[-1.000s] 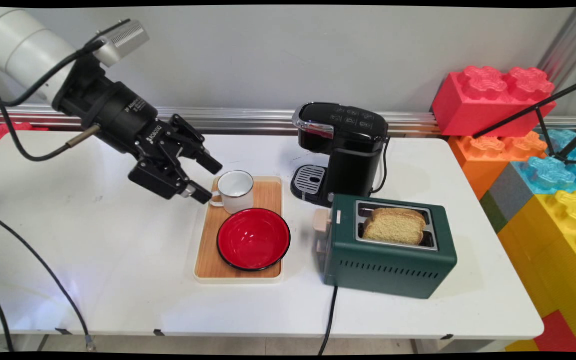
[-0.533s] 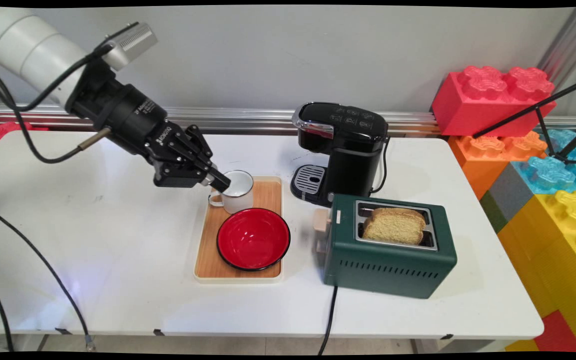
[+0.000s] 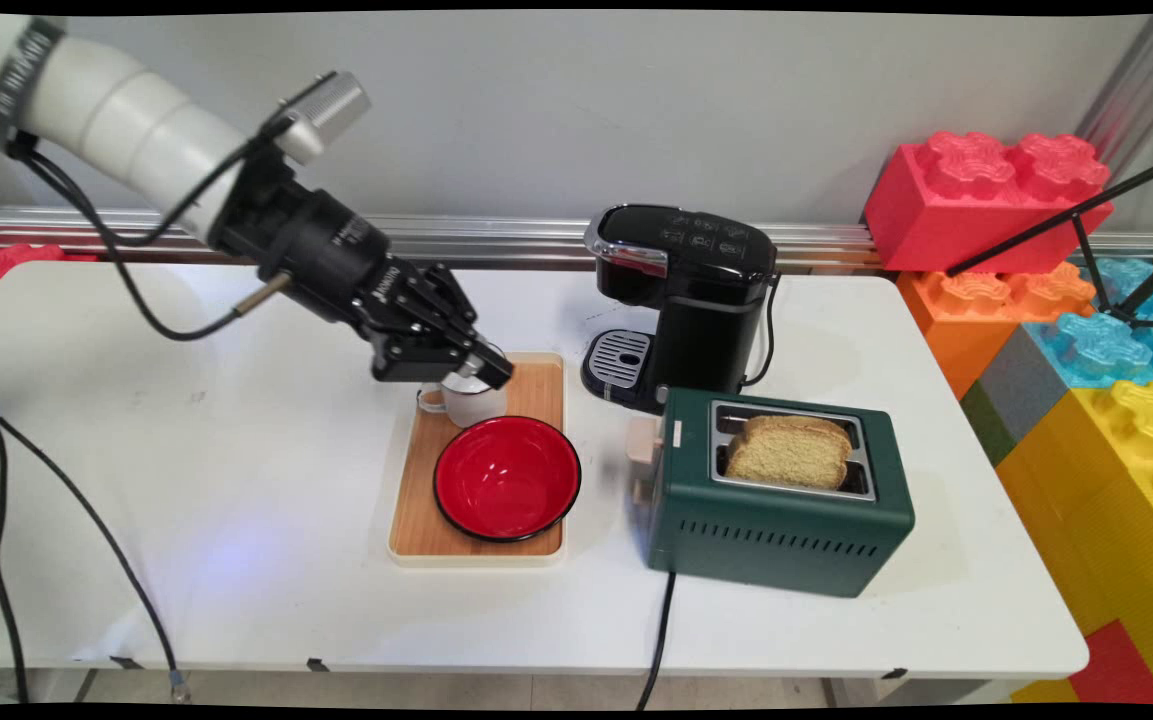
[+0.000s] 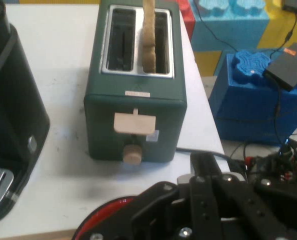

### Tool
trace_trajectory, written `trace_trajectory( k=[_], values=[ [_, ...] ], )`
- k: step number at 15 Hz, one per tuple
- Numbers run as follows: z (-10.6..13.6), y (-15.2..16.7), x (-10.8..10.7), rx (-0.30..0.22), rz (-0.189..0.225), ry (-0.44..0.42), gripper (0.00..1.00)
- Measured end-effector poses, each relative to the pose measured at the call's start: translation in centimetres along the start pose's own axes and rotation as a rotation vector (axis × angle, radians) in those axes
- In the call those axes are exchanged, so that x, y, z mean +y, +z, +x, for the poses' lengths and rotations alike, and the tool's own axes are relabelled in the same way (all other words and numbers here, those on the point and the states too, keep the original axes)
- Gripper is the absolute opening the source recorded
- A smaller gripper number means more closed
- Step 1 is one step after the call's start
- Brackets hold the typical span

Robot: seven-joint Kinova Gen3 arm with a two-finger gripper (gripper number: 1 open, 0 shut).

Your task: Press the toaster switch

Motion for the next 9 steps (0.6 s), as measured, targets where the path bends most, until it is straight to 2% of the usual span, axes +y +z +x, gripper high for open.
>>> trace_trajectory(
  k=[9],
  values=[
    [-1.3, 6.4, -1.4, 0.073, -0.003, 0.032, 0.00]
  ],
)
